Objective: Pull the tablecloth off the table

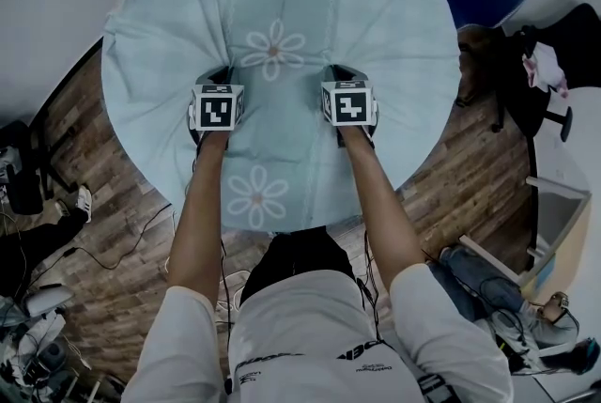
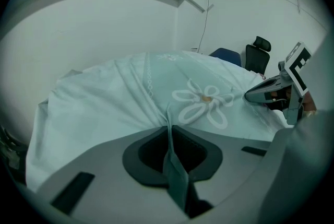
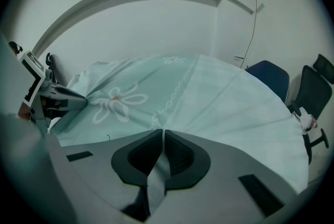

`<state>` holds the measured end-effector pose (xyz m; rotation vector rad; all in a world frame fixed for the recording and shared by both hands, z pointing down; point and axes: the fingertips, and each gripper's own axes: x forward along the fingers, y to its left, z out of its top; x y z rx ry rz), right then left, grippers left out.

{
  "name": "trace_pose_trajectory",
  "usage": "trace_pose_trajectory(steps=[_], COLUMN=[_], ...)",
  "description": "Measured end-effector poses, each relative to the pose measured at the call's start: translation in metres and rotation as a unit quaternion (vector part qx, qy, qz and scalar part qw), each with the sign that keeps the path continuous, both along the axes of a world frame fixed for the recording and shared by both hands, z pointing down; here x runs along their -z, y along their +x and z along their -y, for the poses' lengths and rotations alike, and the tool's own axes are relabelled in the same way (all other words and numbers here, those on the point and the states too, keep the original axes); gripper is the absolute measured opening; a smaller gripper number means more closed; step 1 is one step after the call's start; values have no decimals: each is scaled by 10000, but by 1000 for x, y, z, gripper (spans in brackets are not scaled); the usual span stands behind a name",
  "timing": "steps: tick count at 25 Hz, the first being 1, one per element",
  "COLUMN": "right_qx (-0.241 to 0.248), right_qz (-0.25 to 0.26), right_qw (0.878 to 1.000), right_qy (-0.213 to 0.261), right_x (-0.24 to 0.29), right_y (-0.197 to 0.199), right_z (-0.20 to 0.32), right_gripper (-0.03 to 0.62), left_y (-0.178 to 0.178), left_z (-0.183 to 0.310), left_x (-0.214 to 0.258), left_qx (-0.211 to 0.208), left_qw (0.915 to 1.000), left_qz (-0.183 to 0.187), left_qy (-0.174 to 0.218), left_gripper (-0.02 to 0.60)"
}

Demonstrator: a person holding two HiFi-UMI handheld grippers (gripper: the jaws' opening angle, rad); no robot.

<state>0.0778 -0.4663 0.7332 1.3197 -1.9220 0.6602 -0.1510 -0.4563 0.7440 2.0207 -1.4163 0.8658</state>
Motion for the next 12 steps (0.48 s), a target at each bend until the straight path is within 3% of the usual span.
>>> trace_pose_trajectory(steps=[12], right_qx=[-9], right_qz=[110], right_qw=[9997], right_qy=[-240], right_x=[-1], right_y=[1], right_z=[-26], right_gripper=[36], left_y=[4], left_z=[-25], left_x=[-10], left_qx=[-105], left_qw=[9999], left_qz=[80], left_qy=[-101], left_gripper=[20])
